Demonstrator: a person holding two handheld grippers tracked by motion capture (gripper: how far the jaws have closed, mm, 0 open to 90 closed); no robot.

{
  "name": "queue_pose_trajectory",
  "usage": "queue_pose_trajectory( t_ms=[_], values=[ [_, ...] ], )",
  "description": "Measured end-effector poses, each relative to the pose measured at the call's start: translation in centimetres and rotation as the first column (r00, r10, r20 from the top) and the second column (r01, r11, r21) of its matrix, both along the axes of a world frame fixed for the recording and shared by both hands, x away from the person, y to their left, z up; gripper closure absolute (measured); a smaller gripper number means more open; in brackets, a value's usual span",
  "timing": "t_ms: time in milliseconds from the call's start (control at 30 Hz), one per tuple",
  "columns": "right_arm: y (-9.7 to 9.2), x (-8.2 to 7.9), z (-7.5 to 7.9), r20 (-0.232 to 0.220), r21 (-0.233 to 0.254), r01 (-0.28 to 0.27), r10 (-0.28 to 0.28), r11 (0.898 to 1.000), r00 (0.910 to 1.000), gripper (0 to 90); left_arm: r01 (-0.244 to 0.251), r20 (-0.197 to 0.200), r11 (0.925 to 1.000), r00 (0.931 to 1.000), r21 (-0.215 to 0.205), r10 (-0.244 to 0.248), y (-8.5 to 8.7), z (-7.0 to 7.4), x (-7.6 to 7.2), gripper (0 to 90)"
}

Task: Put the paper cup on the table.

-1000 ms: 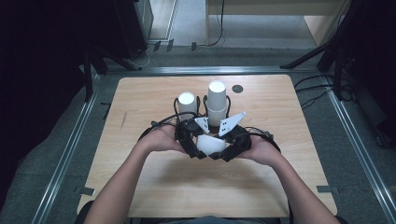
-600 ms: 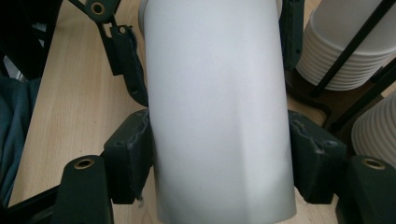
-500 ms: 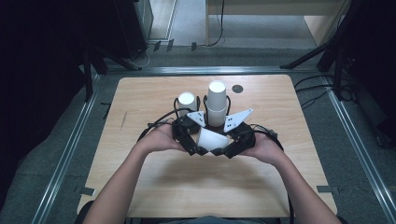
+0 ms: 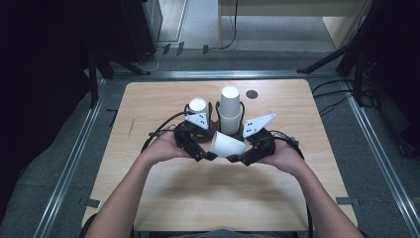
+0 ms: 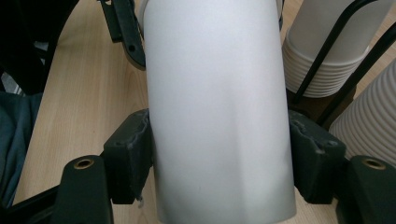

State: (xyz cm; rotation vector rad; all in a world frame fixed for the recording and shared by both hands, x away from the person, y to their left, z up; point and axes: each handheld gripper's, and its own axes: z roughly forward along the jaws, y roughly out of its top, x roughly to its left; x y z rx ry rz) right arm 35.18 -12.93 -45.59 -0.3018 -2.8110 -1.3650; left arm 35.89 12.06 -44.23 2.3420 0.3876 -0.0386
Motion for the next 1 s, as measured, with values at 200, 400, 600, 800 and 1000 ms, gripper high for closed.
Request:
queue_pose_trajectory(
  t_ms=[200,400,600,800,1000],
  values=[
    [-0.10,-0.05,0.16,0.004,0.022,-0.004,0.004,1.000,1.0000,30.8,-0.013,-0.028,0.9966,0.9996,-0.081,0.011,0.48,-0.02,-0.25,8.7],
    [0.03,-0.18,0.28,0.000,0.040,-0.010,0.010,0.999,1.0000,30.8,-0.012,-0.034,0.9888,0.9994,-0.149,0.007,0.25,-0.10,-0.37,9.3],
    [0.29,-0.25,0.24,-0.006,0.050,-0.022,0.023,0.998,0.9997,30.8,-0.007,-0.053,0.9829,0.9986,-0.184,-0.003,-0.21,-0.51,-0.35,13.3],
    [0.55,-0.32,0.06,-0.011,0.041,-0.034,0.035,0.999,0.9993,31.1,0.017,-0.054,0.9824,0.9981,-0.186,-0.028,-0.15,-0.66,-0.42,19.2],
    [0.56,-0.31,-0.03,-0.026,0.040,-0.042,0.043,0.998,0.9987,31.6,0.031,-0.061,0.9812,0.9972,-0.190,-0.043,0.02,-0.58,-0.47,23.9]
  ],
)
